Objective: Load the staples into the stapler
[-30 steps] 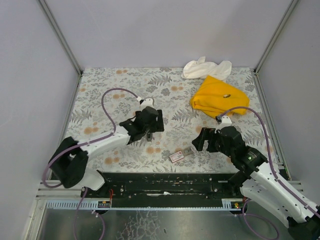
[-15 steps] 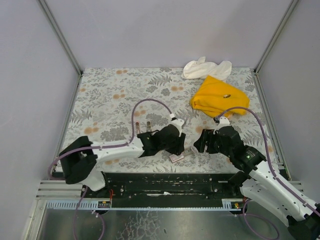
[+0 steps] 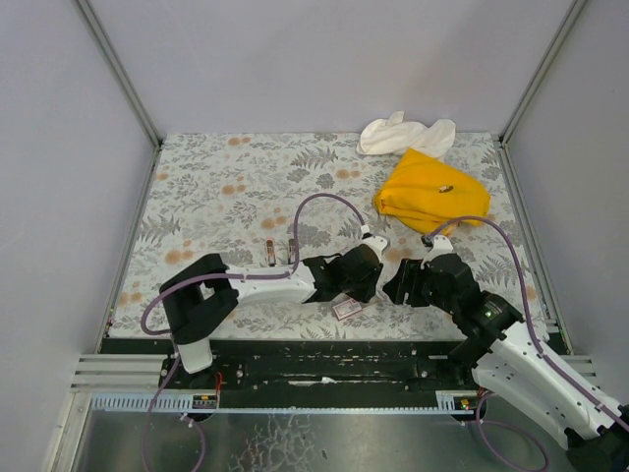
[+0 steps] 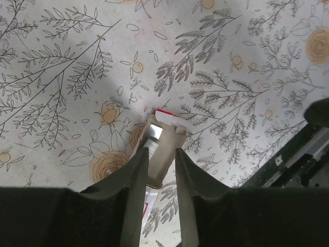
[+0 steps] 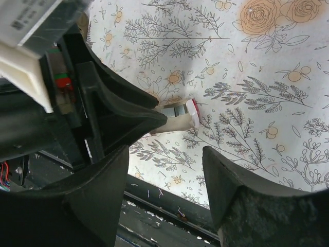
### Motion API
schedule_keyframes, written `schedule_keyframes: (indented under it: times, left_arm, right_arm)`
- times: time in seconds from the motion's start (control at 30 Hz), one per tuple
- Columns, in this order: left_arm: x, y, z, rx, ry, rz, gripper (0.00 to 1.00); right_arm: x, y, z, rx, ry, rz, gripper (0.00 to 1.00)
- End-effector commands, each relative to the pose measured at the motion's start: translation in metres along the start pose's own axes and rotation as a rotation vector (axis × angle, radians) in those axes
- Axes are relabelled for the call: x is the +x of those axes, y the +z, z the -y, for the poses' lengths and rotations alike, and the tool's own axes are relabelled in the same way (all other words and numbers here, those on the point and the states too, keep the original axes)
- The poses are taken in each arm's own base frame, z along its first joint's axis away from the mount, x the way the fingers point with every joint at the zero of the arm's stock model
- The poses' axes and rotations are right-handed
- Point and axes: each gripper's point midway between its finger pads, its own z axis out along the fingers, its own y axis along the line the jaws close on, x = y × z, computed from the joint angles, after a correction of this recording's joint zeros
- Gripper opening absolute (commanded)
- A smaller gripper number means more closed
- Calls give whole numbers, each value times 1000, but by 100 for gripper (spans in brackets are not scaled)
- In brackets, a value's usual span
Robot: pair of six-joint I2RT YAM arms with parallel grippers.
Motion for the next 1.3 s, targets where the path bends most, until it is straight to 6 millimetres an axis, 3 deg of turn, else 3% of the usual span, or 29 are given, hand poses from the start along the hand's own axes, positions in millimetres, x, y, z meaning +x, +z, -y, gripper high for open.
schedule_keyframes:
  times: [0.0, 0.4, 1.27]
  left_arm:
    - [-9, 6, 3, -17, 17, 25, 25]
    - [7, 12, -9, -69, 4, -7, 22]
    - [27, 27, -18, -106, -1, -39, 25]
  right_arm:
    - [-9, 0, -4, -14, 27, 45, 65]
    - [-7, 1, -3, -16, 39, 47, 63]
    - [-7, 0, -1, -10, 38, 56, 63]
